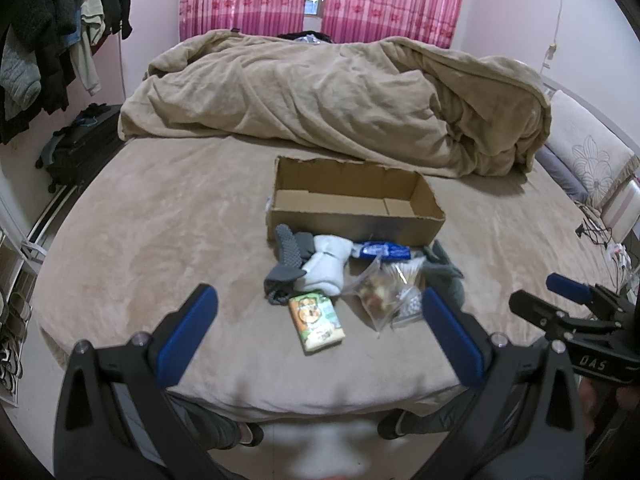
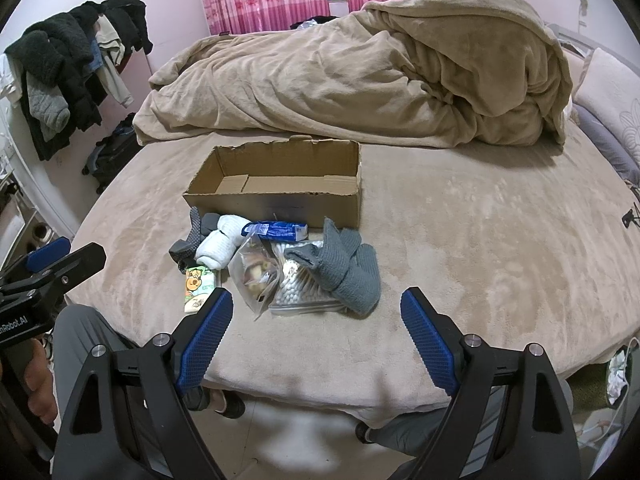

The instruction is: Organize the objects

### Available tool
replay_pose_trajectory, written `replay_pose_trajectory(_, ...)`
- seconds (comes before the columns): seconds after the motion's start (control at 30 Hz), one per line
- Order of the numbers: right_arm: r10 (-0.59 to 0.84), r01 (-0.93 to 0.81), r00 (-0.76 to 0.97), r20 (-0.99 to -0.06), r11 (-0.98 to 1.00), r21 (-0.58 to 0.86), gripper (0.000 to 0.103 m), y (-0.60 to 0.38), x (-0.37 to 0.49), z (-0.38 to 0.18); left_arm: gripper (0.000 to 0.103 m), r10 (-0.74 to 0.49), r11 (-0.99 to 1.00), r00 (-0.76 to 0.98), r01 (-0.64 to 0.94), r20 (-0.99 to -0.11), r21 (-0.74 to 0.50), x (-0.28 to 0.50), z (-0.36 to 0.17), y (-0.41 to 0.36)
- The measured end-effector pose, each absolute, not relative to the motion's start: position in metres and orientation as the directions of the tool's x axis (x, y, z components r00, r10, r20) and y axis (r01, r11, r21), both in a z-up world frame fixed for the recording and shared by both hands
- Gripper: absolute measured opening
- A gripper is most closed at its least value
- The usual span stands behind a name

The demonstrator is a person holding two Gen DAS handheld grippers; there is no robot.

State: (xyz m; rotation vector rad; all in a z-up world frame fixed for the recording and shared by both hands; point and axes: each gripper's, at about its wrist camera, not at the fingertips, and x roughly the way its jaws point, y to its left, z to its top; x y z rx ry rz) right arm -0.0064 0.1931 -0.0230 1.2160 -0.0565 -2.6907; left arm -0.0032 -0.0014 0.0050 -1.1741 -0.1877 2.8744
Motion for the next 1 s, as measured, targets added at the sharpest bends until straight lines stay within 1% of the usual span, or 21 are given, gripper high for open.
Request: replay_pose_trajectory(1.0, -0.185, 0.149, -0.640, -0.745, -0.982, 0.116, 0.089, 0.1986, -0.0099, -0.0276, 0.103, 0.086, -0.991, -0.716, 0.009, -0.693, -0.133, -0.0036, 0.0069, 0.0022)
